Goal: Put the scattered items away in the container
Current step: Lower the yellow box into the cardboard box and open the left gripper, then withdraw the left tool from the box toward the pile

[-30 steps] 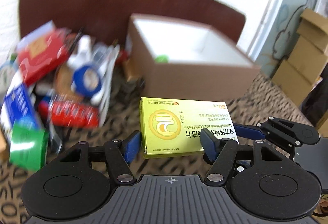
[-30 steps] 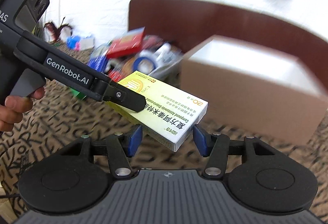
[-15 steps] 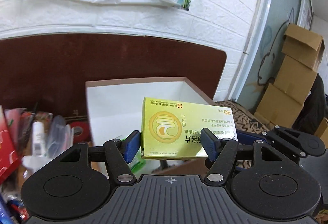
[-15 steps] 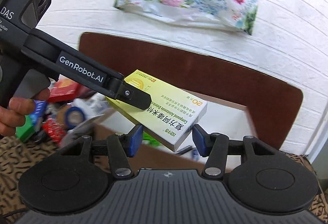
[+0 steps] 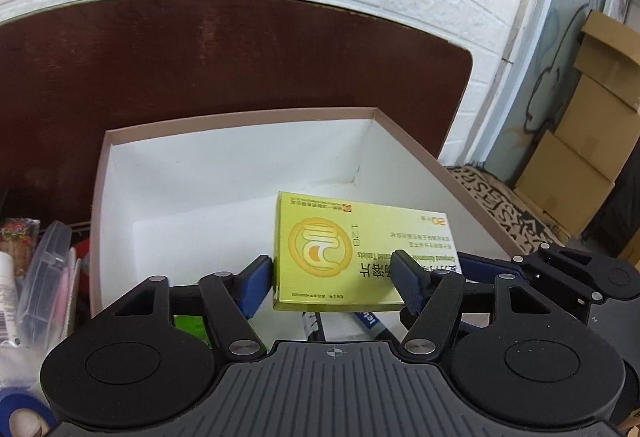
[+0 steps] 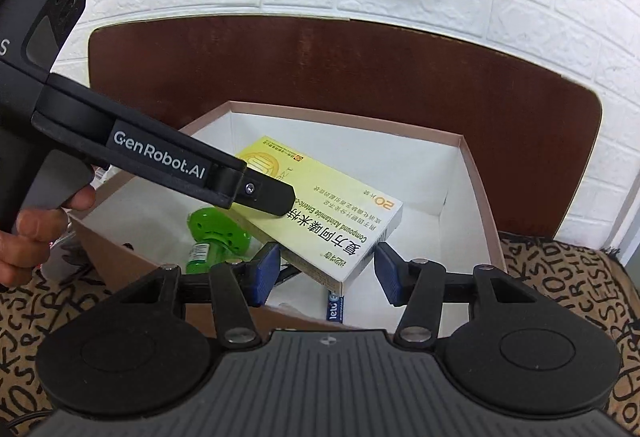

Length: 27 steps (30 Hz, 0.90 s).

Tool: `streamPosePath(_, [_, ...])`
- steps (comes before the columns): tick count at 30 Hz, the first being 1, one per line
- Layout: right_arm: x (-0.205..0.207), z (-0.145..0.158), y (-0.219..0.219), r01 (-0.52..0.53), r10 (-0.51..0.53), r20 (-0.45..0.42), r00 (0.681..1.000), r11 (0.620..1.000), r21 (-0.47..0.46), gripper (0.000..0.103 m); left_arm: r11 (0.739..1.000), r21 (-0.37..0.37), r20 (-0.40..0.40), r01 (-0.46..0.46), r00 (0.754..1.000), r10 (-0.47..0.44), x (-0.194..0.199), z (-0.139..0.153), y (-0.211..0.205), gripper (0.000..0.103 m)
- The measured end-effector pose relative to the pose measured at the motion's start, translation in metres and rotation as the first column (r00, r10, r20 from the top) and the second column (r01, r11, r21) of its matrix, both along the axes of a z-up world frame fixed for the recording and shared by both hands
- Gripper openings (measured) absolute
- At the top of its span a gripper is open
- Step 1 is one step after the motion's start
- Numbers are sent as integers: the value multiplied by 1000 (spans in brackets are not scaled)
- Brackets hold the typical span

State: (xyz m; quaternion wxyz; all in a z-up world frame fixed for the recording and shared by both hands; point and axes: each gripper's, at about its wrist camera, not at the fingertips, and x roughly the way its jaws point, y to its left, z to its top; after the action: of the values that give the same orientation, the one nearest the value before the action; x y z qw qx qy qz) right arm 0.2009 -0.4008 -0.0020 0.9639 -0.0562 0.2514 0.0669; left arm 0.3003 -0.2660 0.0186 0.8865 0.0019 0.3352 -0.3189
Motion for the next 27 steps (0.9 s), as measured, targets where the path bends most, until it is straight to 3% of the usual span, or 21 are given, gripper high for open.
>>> streamPosePath(2, [7,0,-2,-6,6,0,1000,1000,10,60,1000,18,-23,-3,1000,3,6,-3,-4,89])
streamPosePath(4, [10,1,0,-3,3,5,1000,1000,8,81,1000,24,-42,-6,999,7,9,-7,-4,97])
streamPosePath(9, [-1,-1,6,-15,16,32,999,1000,-22,93,1000,15,5,-6,1000,6,-3,-8,7,103])
streamPosePath(13, [-8,-2,10,-6,6,39,999,1000,-15,99,999,31,27,-10,1000,9,-13,-9,12,103])
streamPosePath(27, [-53,28,45,-51,55,110,992,998,-37,101,999,28,74,-30,997,28,-59,15,37,103])
